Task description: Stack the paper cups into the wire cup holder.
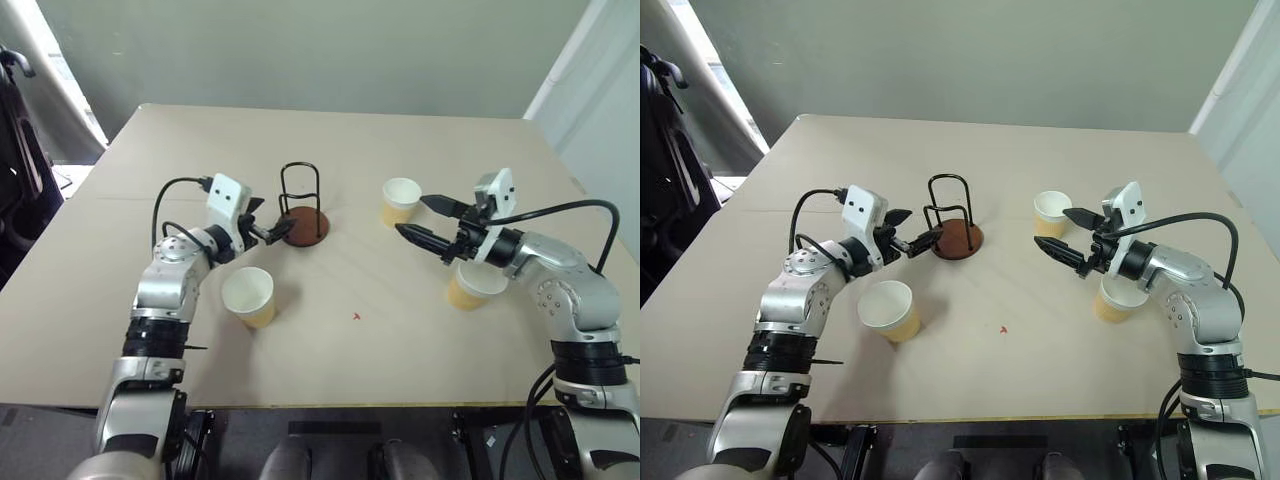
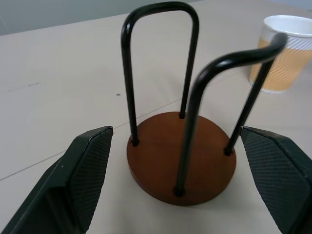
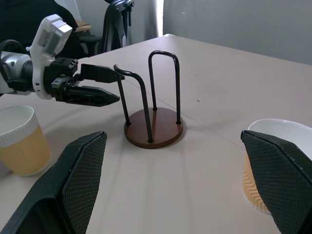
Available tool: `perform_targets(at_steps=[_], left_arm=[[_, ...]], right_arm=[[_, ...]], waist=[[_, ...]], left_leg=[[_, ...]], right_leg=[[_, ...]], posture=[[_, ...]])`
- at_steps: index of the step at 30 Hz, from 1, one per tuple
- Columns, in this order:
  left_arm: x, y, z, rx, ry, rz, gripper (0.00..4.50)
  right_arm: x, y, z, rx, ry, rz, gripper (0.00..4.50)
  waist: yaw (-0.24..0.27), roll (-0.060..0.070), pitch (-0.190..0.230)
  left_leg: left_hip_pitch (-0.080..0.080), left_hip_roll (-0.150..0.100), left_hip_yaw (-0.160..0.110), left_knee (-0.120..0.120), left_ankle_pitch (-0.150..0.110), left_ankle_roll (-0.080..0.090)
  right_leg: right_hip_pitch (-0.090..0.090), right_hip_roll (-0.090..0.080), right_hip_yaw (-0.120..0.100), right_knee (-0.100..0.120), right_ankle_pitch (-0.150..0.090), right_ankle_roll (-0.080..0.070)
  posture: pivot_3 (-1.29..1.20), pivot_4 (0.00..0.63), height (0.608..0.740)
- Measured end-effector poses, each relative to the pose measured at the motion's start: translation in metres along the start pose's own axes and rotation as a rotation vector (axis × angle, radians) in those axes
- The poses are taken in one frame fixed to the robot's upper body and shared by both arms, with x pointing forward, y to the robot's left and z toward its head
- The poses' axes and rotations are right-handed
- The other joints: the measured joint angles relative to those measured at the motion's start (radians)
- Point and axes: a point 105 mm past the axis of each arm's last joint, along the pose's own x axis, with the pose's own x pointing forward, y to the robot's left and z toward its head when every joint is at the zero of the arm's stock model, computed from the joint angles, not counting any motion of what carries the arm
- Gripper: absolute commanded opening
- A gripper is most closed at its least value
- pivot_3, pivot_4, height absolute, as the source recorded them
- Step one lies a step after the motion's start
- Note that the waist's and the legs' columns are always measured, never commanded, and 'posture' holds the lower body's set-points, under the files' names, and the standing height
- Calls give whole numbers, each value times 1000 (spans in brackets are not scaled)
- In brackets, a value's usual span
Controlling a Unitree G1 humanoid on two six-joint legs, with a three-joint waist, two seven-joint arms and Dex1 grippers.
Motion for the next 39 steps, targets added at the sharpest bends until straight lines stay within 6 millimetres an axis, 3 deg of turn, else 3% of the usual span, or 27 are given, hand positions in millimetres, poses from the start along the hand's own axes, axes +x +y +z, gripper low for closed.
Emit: perform_targets(at_steps=[11, 12, 14, 25, 39], left_arm=[[18, -10, -8, -15, 8, -31, 4458], [19, -11, -10, -18, 11, -35, 4303], [20, -14, -12, -25, 16, -46, 3900], [22, -16, -20, -20, 35, -65, 7], [21, -14, -12, -24, 7, -94, 7]], right_arm=[[0, 4, 0, -11, 0, 10, 4500], [0, 4, 0, -11, 0, 10, 4500], [0, 5, 0, -11, 0, 10, 4500], [0, 5, 1, -15, 0, 9, 4500], [-1, 5, 2, -21, 1, 9, 4500]], waist=[[0, 0, 0], [0, 0, 0], [0, 0, 0], [1, 0, 0], [1, 0, 0]], left_leg=[[0, 0, 0, 0, 0, 0], [0, 0, 0, 0, 0, 0], [0, 0, 0, 0, 0, 0], [0, 0, 0, 0, 0, 0], [0, 0, -1, 0, 0, 0]], right_leg=[[0, 0, 0, 0, 0, 0], [0, 0, 0, 0, 0, 0], [0, 0, 0, 0, 0, 0], [0, 0, 0, 0, 0, 0], [0, 0, 0, 0, 0, 0]], posture=[[0, 150, 740], [0, 150, 740], [0, 150, 740], [0, 150, 740], [0, 150, 740]])
